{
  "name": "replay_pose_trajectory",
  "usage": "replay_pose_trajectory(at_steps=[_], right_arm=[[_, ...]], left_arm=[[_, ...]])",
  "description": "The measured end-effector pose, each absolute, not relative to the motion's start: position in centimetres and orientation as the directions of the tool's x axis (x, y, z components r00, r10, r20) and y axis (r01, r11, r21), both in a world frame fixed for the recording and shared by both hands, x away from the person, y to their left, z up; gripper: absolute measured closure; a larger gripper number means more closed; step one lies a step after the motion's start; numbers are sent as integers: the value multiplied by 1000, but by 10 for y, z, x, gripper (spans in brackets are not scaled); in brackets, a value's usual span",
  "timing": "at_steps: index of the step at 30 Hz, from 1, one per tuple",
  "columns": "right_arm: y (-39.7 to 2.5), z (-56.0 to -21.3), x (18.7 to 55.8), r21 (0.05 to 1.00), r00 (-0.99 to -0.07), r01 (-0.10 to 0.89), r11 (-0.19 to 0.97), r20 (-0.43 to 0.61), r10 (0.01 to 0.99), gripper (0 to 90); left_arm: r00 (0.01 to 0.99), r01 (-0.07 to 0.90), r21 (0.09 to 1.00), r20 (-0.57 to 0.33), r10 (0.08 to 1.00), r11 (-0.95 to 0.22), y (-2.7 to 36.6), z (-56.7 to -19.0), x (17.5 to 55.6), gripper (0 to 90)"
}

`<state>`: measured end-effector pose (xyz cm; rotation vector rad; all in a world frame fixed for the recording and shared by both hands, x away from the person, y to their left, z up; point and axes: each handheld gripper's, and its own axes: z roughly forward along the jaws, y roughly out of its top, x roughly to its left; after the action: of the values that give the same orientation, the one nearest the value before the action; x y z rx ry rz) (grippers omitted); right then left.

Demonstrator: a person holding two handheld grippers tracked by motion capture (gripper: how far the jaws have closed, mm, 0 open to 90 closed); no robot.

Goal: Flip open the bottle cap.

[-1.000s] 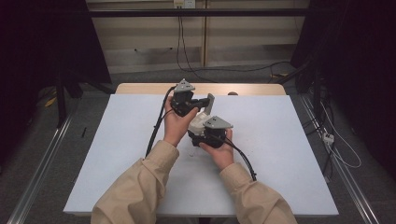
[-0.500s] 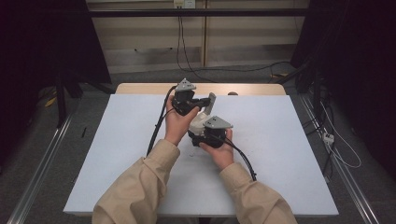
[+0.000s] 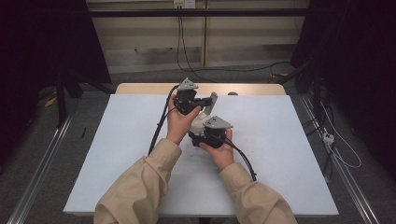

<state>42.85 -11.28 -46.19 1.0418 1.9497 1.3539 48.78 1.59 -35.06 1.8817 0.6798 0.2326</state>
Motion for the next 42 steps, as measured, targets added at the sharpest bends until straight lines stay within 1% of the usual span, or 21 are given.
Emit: replay_pose_trajectory(at_steps=[42], right_arm=[[-113,-462,429,937,-555,290,196,-2,832,185]], left_arm=[[825,366,884,-164,542,-290,6,-360,497,900]])
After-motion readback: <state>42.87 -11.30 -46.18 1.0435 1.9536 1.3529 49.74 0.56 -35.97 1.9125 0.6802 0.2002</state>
